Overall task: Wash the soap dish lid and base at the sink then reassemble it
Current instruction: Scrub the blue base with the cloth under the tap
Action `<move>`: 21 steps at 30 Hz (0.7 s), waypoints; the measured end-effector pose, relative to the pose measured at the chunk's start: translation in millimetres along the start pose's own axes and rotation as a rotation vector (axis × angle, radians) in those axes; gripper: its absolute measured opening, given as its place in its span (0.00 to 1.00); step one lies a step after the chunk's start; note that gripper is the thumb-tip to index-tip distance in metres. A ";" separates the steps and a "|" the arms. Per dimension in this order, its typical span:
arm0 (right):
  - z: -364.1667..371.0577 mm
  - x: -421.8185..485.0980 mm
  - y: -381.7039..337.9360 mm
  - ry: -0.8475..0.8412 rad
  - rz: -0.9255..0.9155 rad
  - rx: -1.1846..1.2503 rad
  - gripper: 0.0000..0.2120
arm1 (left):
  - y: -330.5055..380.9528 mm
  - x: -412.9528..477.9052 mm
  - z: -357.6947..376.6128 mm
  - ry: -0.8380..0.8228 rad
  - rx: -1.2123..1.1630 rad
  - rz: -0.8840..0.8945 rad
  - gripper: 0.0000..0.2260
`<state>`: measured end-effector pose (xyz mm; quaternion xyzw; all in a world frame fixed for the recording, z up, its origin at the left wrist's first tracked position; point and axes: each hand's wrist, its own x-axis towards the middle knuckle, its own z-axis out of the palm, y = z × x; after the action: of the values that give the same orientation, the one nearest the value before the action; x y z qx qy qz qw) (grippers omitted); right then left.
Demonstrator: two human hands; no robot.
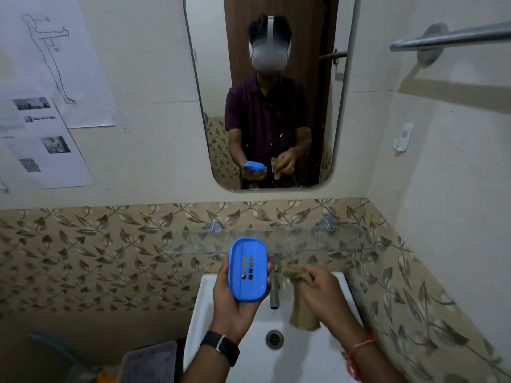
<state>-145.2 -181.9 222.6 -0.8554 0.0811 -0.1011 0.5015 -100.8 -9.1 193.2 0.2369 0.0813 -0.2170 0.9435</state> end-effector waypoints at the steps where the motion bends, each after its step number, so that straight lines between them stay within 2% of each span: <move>1: -1.0 4.5 -11.9 0.077 -0.074 0.029 0.16 | -1.6 1.0 -0.6 -0.004 -0.002 -0.011 0.30; 2: -0.9 9.3 -24.3 0.119 -0.160 0.038 0.15 | -3.9 1.9 -0.9 -0.001 -0.002 -0.014 0.29; 4: 6.7 15.6 -44.3 0.085 -0.260 -0.052 0.12 | -8.3 1.7 0.9 0.028 0.014 0.004 0.27; 8: 29.2 10.6 -60.2 -0.111 -0.304 -0.299 0.16 | -12.4 0.2 6.1 0.069 0.056 0.006 0.25; 11: 43.0 -7.4 -58.7 -0.263 -0.406 -0.332 0.18 | -7.7 0.8 3.3 0.071 0.060 -0.021 0.30; 15: 37.9 -25.3 -41.8 -0.417 -0.397 -0.446 0.17 | 0.8 0.0 -5.5 0.080 0.137 -0.035 0.29; 18: 16.0 -18.0 -38.7 -0.421 -0.202 -0.449 0.14 | -3.3 -2.0 -9.0 0.077 0.232 -0.011 0.26; 21: 5.1 -5.6 -34.7 -0.214 -0.195 -0.521 0.10 | -5.4 -2.0 -8.3 0.085 0.300 0.010 0.25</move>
<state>-147.9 -159.5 250.0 -0.9648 -0.0316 -0.0339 0.2587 -105.4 -8.6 184.2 0.3848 0.0868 -0.2115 0.8943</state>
